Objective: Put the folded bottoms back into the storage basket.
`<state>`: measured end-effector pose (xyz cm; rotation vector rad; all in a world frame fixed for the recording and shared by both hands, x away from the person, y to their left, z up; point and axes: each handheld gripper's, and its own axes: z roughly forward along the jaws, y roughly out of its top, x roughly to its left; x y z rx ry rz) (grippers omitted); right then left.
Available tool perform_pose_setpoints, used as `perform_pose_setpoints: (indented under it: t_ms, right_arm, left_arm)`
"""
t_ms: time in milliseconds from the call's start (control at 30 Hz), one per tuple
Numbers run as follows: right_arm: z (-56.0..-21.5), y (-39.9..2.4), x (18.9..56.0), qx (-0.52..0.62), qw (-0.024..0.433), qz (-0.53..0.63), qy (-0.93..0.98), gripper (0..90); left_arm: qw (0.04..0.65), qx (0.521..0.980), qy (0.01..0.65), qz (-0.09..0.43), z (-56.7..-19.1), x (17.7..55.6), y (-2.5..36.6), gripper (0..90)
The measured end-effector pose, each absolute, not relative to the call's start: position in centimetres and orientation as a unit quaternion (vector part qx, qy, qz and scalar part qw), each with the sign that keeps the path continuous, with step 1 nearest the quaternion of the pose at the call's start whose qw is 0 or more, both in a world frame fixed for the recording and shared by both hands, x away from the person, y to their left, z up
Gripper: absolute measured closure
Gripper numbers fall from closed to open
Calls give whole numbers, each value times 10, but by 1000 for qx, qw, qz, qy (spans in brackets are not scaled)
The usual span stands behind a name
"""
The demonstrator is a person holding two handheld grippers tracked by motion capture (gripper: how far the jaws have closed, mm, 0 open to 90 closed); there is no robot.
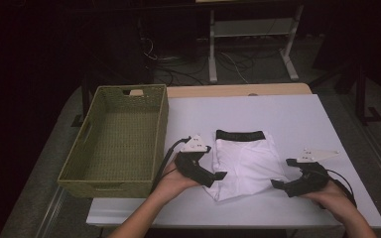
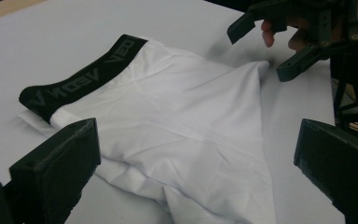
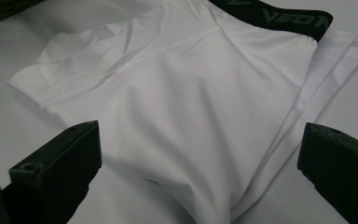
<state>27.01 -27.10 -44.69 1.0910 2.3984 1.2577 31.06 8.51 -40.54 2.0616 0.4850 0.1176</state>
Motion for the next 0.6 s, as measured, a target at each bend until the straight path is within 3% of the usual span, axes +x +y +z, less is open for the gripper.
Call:
perform_pose_setpoints:
  t_ms: [600]
  right_arm:
    - [-449, -271, 269, 373, 109, 423, 819, 0]
  left_arm:
    - [466, 850, 236, 59, -438, 320, 85, 15]
